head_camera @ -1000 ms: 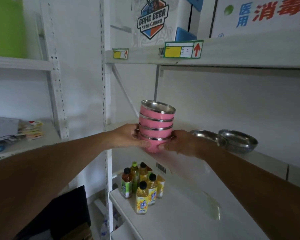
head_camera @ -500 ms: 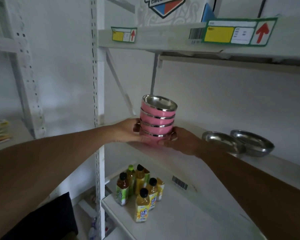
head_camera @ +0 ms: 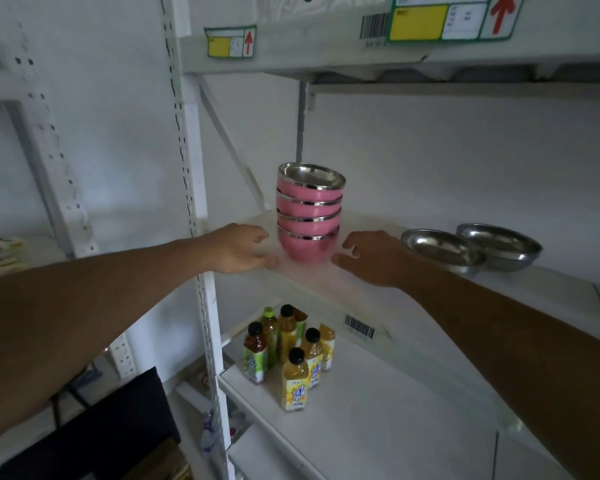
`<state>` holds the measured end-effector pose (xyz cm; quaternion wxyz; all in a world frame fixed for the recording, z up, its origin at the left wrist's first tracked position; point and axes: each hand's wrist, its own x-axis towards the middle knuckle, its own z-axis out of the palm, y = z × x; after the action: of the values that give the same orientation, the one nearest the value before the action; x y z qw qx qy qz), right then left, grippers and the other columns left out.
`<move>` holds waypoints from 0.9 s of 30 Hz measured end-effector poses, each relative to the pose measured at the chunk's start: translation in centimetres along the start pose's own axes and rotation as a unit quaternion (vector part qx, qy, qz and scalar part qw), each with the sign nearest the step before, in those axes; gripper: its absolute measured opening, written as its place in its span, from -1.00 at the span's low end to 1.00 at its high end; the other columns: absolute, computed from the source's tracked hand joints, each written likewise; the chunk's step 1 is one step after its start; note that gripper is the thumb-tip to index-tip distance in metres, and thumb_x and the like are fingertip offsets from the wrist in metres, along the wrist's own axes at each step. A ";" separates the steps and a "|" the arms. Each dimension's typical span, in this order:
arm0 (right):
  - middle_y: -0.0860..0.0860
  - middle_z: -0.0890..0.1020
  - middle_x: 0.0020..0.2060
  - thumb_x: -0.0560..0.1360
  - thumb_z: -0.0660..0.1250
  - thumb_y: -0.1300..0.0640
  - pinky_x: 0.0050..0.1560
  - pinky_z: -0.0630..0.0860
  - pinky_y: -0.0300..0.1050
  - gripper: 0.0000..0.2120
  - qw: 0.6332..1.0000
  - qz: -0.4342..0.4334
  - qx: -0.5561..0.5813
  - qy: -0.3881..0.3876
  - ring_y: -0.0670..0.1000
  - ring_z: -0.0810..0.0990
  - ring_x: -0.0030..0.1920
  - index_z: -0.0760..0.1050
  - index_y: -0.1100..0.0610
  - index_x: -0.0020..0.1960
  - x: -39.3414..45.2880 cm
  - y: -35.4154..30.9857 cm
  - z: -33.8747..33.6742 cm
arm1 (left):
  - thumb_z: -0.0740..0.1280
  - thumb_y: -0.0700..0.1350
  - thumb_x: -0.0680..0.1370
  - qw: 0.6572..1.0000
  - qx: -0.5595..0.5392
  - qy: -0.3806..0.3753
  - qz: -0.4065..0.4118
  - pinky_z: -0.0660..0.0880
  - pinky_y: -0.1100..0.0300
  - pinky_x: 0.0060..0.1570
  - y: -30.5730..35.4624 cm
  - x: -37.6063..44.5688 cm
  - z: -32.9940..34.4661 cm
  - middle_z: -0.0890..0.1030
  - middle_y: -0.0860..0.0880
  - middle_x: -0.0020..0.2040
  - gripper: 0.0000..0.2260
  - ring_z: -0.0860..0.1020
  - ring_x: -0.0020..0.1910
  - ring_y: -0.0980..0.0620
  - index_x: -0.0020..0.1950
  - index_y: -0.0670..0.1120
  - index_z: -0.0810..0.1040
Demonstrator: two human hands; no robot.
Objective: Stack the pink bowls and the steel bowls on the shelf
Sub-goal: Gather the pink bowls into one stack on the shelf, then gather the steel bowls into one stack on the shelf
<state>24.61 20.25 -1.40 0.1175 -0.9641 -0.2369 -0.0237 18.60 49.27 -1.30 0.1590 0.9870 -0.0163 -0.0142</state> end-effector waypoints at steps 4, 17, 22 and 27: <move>0.09 0.62 0.39 0.66 0.16 -0.33 0.31 0.47 0.06 -0.38 0.996 -0.041 -0.075 0.031 0.15 0.56 0.38 0.43 0.06 0.53 -3.7 0.1 -1.4 | 0.29 0.37 0.64 0.997 0.050 0.048 -0.042 0.40 -0.03 0.54 3.5 -4.3 0.4 0.44 -0.06 0.65 -0.28 0.46 0.56 -0.09 0.68 -0.03 0.36; 0.03 0.59 0.42 0.63 0.23 -0.32 0.36 0.52 0.12 -0.51 0.995 -0.026 -0.060 0.074 0.14 0.59 0.37 0.55 -0.07 0.41 -21.0 7.3 -5.0 | 0.25 0.31 0.65 0.988 0.086 0.128 -0.001 0.55 0.04 0.15 20.7 -12.6 6.3 0.67 0.01 0.35 -0.56 0.62 0.23 -0.06 0.34 0.08 0.66; 0.02 0.66 0.33 0.63 0.24 -0.31 0.32 0.56 0.13 -0.52 0.993 0.048 -0.063 0.084 0.12 0.63 0.29 0.56 -0.05 0.39 -27.5 10.3 -7.8 | 0.23 0.35 0.62 0.986 0.051 0.132 0.085 0.62 0.03 0.13 26.6 -13.0 7.9 0.72 0.06 0.17 -0.62 0.65 0.09 -0.04 0.13 0.14 0.69; 0.03 0.67 0.32 0.64 0.20 -0.31 0.29 0.57 0.12 -0.51 0.987 0.126 -0.077 0.066 0.13 0.63 0.29 0.54 -0.05 0.42 -33.5 11.8 -9.3 | 0.23 0.38 0.61 0.981 0.020 0.093 0.169 0.60 0.06 0.01 31.9 -12.5 10.0 0.68 0.10 -0.01 -0.61 0.65 -0.04 0.00 -0.07 0.11 0.63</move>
<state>0.42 -7.19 1.69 0.0607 -0.9887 -0.1028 -0.0909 4.91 16.29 -0.48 0.1398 0.9700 -0.1683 0.1055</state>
